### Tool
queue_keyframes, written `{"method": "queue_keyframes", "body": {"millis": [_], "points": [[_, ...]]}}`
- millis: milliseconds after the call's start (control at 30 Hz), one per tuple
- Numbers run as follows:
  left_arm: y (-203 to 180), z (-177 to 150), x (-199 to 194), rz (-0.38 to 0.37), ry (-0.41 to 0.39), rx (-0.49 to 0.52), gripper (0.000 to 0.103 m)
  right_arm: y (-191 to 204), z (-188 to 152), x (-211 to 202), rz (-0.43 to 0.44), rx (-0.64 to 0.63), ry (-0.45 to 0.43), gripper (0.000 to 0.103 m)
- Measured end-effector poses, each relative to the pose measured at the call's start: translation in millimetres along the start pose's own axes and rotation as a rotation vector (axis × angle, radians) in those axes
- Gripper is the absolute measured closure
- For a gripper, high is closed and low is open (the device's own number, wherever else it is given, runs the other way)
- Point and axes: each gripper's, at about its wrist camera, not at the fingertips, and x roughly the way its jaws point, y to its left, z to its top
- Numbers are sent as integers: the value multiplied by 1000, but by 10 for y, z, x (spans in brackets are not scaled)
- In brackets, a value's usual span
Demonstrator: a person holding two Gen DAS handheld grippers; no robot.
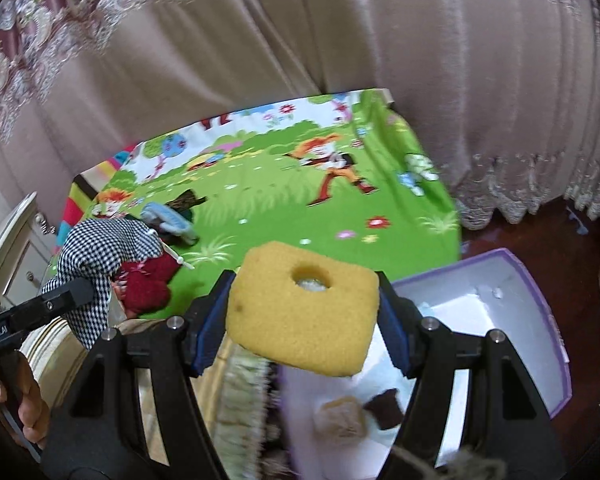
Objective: Organize soft objects
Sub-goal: 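Carry both items to the box and release them inside, then move both open tools back over the pile of soft items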
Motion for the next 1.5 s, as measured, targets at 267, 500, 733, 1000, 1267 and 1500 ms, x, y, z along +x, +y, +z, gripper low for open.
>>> {"method": "queue_keyframes", "body": {"millis": [267, 500, 733, 1000, 1267, 1500], "points": [[-462, 8, 385, -63, 69, 78, 77, -479, -84, -210, -108, 47, -27, 32], [-740, 48, 671, -118, 119, 122, 62, -889, -108, -325, -198, 139, -46, 19], [-779, 23, 770, -104, 147, 124, 43, -1036, -135, -345, -224, 180, -46, 13], [-658, -19, 645, -88, 135, 105, 43, -936, -114, -320, -201, 163, -40, 13], [-402, -15, 417, -50, 99, 59, 43, -731, -65, -304, -173, 118, -25, 13], [-56, -1, 159, 0, 65, -9, 43, -441, -24, -239, -137, 63, -1, 13]]}}
